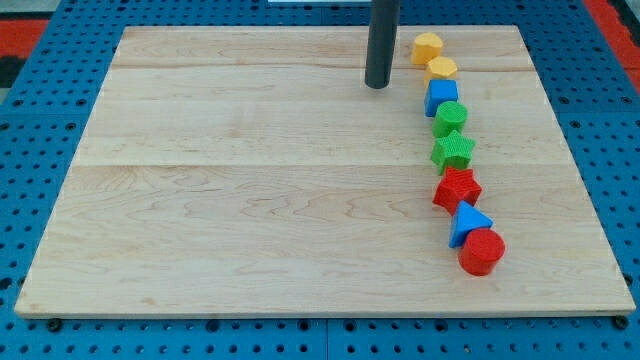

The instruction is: Move the yellow hexagon towards the center

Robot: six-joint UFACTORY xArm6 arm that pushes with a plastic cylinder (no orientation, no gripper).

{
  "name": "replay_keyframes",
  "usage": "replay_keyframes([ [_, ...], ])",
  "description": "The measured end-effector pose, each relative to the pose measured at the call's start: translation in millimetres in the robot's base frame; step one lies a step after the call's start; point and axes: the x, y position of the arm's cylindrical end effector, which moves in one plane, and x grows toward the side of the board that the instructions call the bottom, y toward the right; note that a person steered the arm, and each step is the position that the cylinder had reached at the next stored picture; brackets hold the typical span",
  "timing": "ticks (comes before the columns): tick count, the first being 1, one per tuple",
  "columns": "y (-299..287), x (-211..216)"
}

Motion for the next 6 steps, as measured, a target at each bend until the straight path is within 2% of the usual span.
replay_keyframes([
  [2, -13, 41],
  [3, -18, 48],
  [5, -51, -57],
  [6, -51, -90],
])
